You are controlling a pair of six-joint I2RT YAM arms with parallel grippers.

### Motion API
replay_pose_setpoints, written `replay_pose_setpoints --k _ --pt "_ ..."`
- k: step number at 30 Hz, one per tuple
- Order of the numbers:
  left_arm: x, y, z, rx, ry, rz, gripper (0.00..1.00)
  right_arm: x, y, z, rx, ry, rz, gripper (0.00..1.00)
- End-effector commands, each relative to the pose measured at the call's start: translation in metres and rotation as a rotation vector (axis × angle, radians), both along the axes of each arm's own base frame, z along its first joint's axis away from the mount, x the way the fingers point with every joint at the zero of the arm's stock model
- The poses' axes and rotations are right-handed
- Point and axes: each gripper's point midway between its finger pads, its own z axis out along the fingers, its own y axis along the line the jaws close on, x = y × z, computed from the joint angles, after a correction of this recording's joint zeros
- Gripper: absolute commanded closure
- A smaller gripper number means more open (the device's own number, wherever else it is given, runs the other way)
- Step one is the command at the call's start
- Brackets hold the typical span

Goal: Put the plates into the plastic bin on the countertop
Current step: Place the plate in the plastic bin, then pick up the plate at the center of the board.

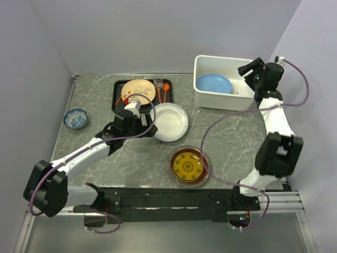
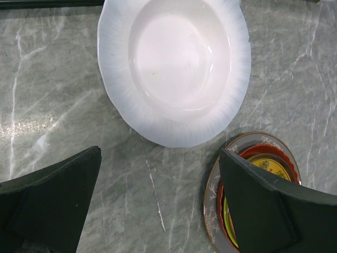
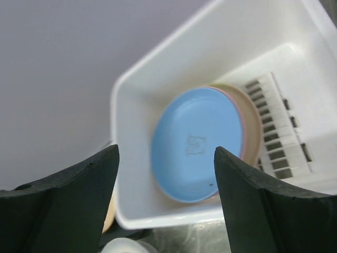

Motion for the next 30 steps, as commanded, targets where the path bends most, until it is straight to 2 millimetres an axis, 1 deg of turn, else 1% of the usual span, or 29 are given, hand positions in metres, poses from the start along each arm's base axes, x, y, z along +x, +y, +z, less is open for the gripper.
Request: replay_pose_setpoints --k 1,2,4,5,6,7,8,9,11,12,13,14,15,16,17,18,19,20,21,22,23,24,25,26,27,28,29,30 --pt "0.008 -0.003 0.005 0.006 -0.016 0.01 0.01 -0.022 0.033 0.07 -0.04 -0.214 0.029 0.2" --pt "0.008 -0.002 0.004 0.013 -0.011 0.012 0.01 -0.029 0.047 0.08 -0.047 -0.24 0.057 0.2" --pt "0.01 -0.003 0.003 0.018 -0.007 0.012 0.01 -0.036 0.062 0.084 -0.056 -0.246 0.098 0.2" --pt "0.01 -0.003 0.002 0.022 -0.006 0.012 0.01 -0.041 0.07 0.089 -0.059 -0.258 0.119 0.2" --pt "0.011 -0.003 0.002 0.023 -0.005 0.012 0.01 -0.044 0.088 0.087 -0.061 -0.257 0.169 0.2" --pt "0.011 -0.003 0.001 0.027 -0.001 0.011 0.01 -0.048 0.095 0.084 -0.062 -0.246 0.19 0.2" --pt "0.014 0.002 0.0 0.045 -0.004 0.036 0.01 -0.052 0.102 0.084 -0.054 -0.248 0.21 0.2" --pt "0.015 0.003 0.0 0.048 -0.007 0.043 0.01 -0.057 0.118 0.073 -0.047 -0.233 0.255 0.2" --pt "0.016 0.007 0.0 0.064 -0.013 0.063 0.01 -0.067 0.132 0.067 -0.031 -0.23 0.298 0.2" --pt "0.018 0.009 -0.001 0.074 -0.019 0.07 0.01 -0.073 0.141 0.049 -0.015 -0.204 0.324 0.2" --pt "0.019 0.012 -0.003 0.085 -0.019 0.079 0.01 -0.078 0.147 0.045 -0.005 -0.21 0.347 0.2" --pt "0.02 0.014 -0.003 0.092 -0.019 0.087 0.01 -0.086 0.152 0.046 0.008 -0.22 0.36 0.2" --pt "0.022 0.017 -0.006 0.105 -0.017 0.102 0.01 -0.092 0.155 0.027 0.018 -0.19 0.374 0.2" --pt "0.025 0.02 -0.006 0.108 -0.023 0.113 0.01 -0.1 0.161 0.03 0.024 -0.206 0.39 0.2" --pt "0.026 0.022 -0.008 0.109 -0.02 0.117 0.01 -0.105 0.164 0.025 0.038 -0.201 0.4 0.2" --pt "0.03 0.022 -0.006 0.091 -0.032 0.115 0.01 -0.111 0.166 0.01 0.047 -0.186 0.408 0.2" --pt "0.031 0.022 -0.006 0.08 -0.032 0.112 0.01 -0.119 0.169 0.013 0.053 -0.2 0.418 0.2" --pt "0.032 0.023 -0.009 0.074 -0.023 0.105 0.01 -0.125 0.172 0.001 0.058 -0.178 0.426 0.2" --pt "0.033 0.024 -0.01 0.051 -0.005 0.093 0.01 -0.129 0.174 -0.003 0.06 -0.17 0.43 0.2" --pt "0.041 0.021 -0.003 0.024 -0.041 0.09 0.01 -0.134 0.176 0.0 0.061 -0.182 0.438 0.2" --pt "0.044 0.021 -0.006 0.012 -0.031 0.083 0.01 -0.139 0.177 -0.011 0.07 -0.162 0.444 0.2" --pt "0.045 0.019 -0.006 -0.017 -0.022 0.058 0.01 -0.143 0.179 -0.014 0.072 -0.16 0.448 0.2" --pt "0.05 0.017 -0.001 -0.044 -0.043 0.047 0.01 -0.147 0.181 -0.015 0.076 -0.162 0.455 0.2" --pt "0.051 0.015 -0.007 -0.06 -0.03 0.032 0.01 -0.151 0.183 -0.024 0.08 -0.145 0.463 0.2" --pt "0.055 0.017 -0.006 -0.085 -0.029 0.026 0.01 -0.154 0.184 -0.029 0.08 -0.133 0.469 0.2" --pt "0.053 0.012 -0.006 -0.116 -0.019 -0.013 0.01 -0.158 0.185 -0.03 0.081 -0.129 0.472 0.2" --pt "0.058 0.01 -0.007 -0.132 -0.027 -0.023 0.01 -0.161 0.185 -0.04 0.082 -0.108 0.473 0.2" --pt "0.06 0.011 -0.007 -0.146 -0.026 -0.03 0.03 -0.164 0.186 -0.045 0.084 -0.098 0.477 0.2"
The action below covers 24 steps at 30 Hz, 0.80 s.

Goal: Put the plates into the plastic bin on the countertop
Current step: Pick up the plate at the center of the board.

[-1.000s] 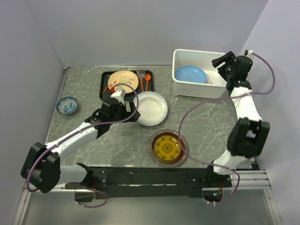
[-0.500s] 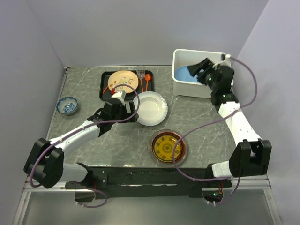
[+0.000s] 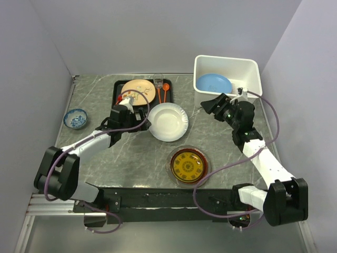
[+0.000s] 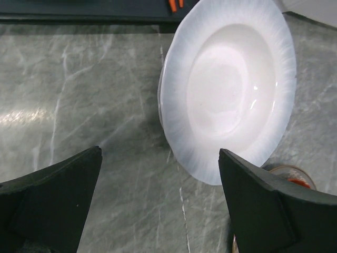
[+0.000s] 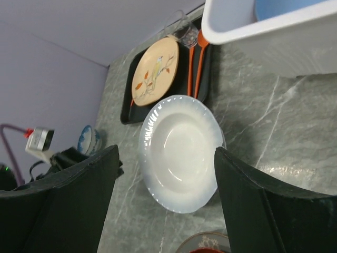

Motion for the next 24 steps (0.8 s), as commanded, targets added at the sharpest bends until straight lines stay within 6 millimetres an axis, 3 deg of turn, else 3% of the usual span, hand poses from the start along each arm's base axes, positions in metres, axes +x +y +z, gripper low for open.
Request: replay_pose_setpoints --k 1,12,17,24 --pt "0.014 -0.026 0.027 -0.157 -0.08 -0.139 0.04 -0.014 0.005 0.0 0.017 -0.029 0.024 0.2" --pt "0.027 -0.05 0.015 -0.247 -0.048 -0.217 0.27 -0.044 0.0 -0.046 0.008 0.053 0.01 0.2" --pt "0.035 -0.055 0.008 -0.261 -0.039 -0.226 0.33 -0.052 -0.002 -0.057 0.009 0.068 0.007 0.2" --pt "0.042 -0.059 -0.002 -0.263 -0.022 -0.233 0.54 -0.054 -0.002 -0.071 0.006 0.096 0.005 0.2"
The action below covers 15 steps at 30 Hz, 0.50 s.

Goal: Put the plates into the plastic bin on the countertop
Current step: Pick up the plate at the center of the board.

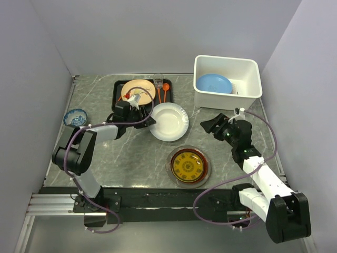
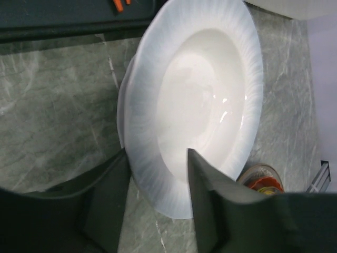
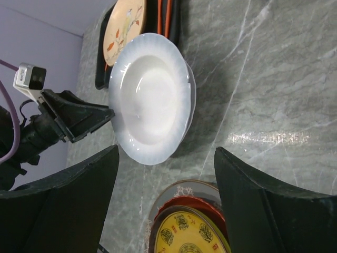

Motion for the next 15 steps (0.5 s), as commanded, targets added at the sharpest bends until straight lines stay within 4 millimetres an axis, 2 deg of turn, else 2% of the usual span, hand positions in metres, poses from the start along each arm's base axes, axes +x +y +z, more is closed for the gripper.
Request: replay_pose_setpoints --k 1,4,5,8,15 --pt "0.014 -0.013 0.022 -0.047 -0.073 -0.036 0.56 0.001 0.001 0.0 0.009 -0.018 -0.003 0.2" --pt "0.012 -0.012 0.019 -0.033 -0.066 -0.036 0.69 0.002 0.002 -0.003 0.011 -0.011 0.001 0.2" --pt "0.013 -0.01 0.019 -0.027 -0.069 -0.029 0.79 0.003 0.003 -0.003 0.014 -0.011 0.002 0.2" --pt "0.013 -0.006 0.022 -0.016 -0.077 -0.008 0.99 0.005 0.004 -0.005 0.02 -0.009 0.008 0.2" --pt "0.01 0.001 0.036 -0.003 -0.103 0.024 0.99 0.006 0.009 -0.012 0.031 -0.003 0.025 0.2"
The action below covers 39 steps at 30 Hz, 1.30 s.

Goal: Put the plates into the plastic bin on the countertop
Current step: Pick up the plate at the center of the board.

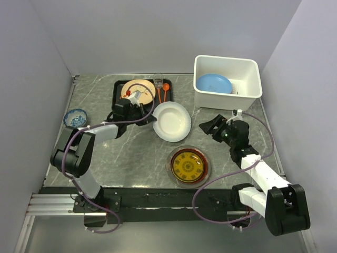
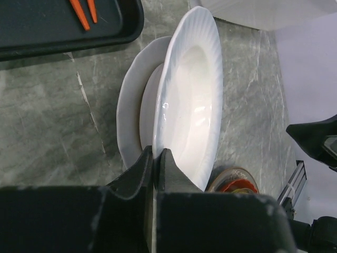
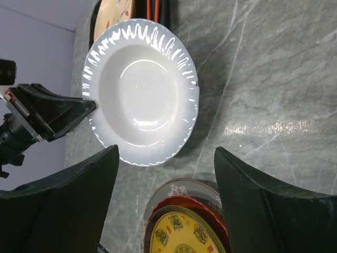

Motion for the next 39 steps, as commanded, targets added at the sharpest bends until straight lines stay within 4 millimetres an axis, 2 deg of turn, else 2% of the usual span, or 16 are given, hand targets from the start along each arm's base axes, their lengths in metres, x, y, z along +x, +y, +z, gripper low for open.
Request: replay_pose_setpoints --k 1,11,15,21,27,32,39 --pt "0.004 0.012 0.014 0.062 -0.086 0.033 0.99 0.002 0.008 0.009 0.019 -0.053 0.031 0.2" --pt "-0.002 0.007 0.03 -0.011 -0.103 0.017 0.99 -0.005 0.008 0.012 0.026 -0.084 0.043 0.19" --pt "-0.003 0.002 0.045 -0.092 -0.137 -0.005 0.99 -0.009 0.008 0.014 0.025 -0.091 0.047 0.19" --pt "-0.01 0.009 0.059 -0.195 -0.149 -0.02 0.99 -0.015 0.008 0.019 0.031 -0.107 0.054 0.19" --pt "-0.019 0.023 0.087 -0.304 -0.192 -0.041 0.99 -0.016 0.014 0.028 0.061 -0.124 0.084 0.19" --pt "-0.035 0.029 0.107 -0.387 -0.229 -0.094 0.99 -0.017 0.022 0.032 0.094 -0.132 0.124 0.18" --pt "-0.064 0.027 0.119 -0.438 -0.293 -0.19 0.99 -0.019 0.041 0.034 0.139 -0.144 0.225 0.17"
